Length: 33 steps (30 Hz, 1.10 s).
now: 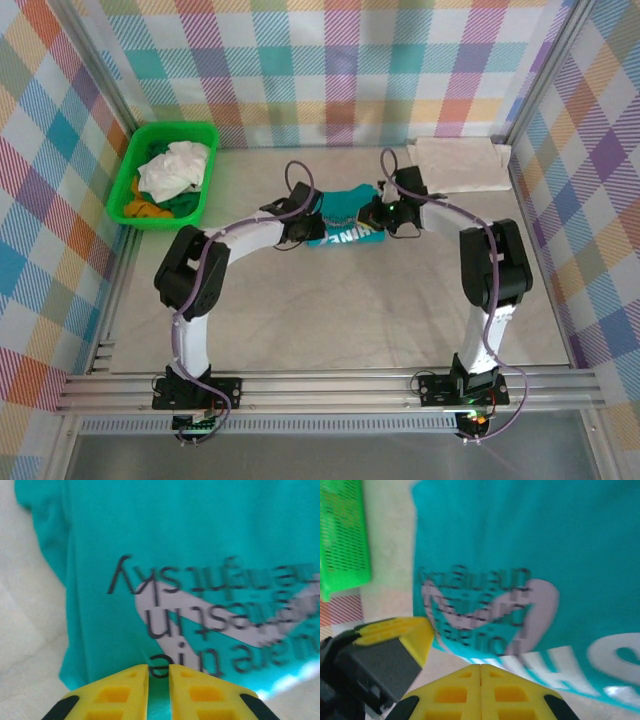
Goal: Fold and stack the t-shirts
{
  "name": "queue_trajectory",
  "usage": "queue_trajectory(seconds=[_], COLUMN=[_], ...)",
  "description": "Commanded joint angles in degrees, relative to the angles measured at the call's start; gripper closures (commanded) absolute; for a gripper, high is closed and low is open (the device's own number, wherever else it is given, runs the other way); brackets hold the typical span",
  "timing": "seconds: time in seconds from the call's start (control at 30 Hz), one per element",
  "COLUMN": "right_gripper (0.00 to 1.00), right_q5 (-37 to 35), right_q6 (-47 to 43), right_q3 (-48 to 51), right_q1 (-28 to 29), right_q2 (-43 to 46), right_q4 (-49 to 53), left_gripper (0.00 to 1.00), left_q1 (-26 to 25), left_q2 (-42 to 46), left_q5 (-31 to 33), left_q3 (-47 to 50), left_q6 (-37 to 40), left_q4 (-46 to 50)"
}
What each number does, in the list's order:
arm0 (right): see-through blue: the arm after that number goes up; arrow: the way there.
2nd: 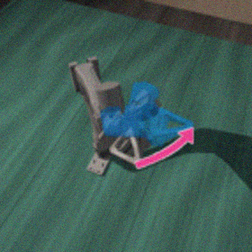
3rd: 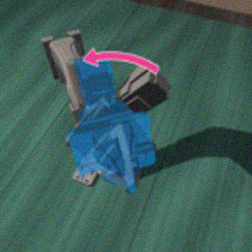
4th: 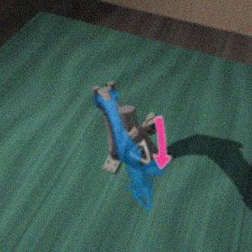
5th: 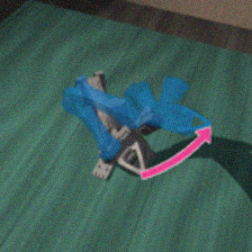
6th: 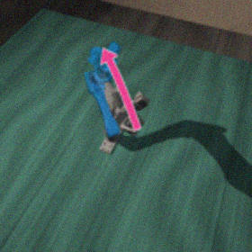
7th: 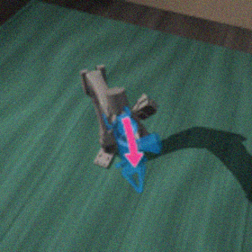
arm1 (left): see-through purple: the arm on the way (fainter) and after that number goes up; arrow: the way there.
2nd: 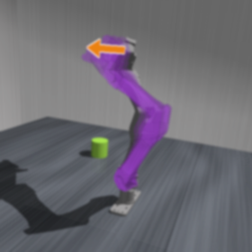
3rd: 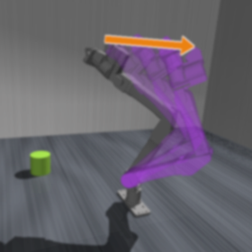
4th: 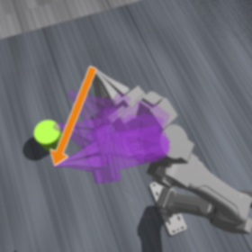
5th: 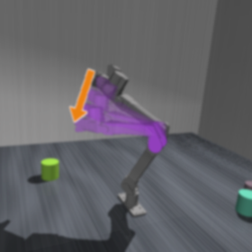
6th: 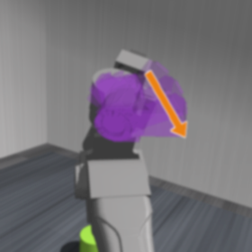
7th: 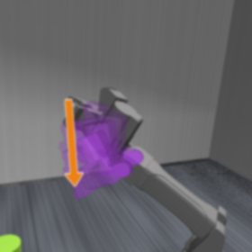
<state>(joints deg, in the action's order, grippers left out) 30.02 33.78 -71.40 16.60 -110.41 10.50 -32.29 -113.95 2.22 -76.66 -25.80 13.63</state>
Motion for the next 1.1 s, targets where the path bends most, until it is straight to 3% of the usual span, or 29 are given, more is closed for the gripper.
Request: queue_trajectory(seconds=[0.0,0.27,0.47,0.57,0.87,1.07], right_gripper=[0.95,0.92,0.61,0.59,0.48,0.46], right_q5=[0.6,-0.3,-0.8,-0.3,-5.7,-0.9], right_q6=[-0.7,-1.2,-0.6,-1.2,-2.0,-0.9], right_q3=[1.8,4.6,0.8,-3.0,-10.9,-12.9], right_q1=[-0.4,-0.3,-2.1,-4.0,-5.6,-5.3], right_q2=[-3.5,-1.0,4.0,2.0,-3.4,-7.6], right_q4=[-5.2,-3.3,1.4,4.1,11.3,10.4], left_gripper=[0.84,0.87,0.87,0.87,0.71,0.73], left_q1=[0.8,0.8,1.3,1.5,1.7,2.3], left_q2=[-1.9,-0.5,-0.1,0.8,11.4,3.2], left_q5=[1.6,4.3,6.5,6.5,9.5,6.9], left_q3=[2.8,9.7,8.3,7.6,2.3,-5.0], left_q6=[-2.3,-4.2,-2.3,-2.4,-0.5,0.3], left_q4=[-3.3,-2.3,0.0,0.9,8.6,9.1])
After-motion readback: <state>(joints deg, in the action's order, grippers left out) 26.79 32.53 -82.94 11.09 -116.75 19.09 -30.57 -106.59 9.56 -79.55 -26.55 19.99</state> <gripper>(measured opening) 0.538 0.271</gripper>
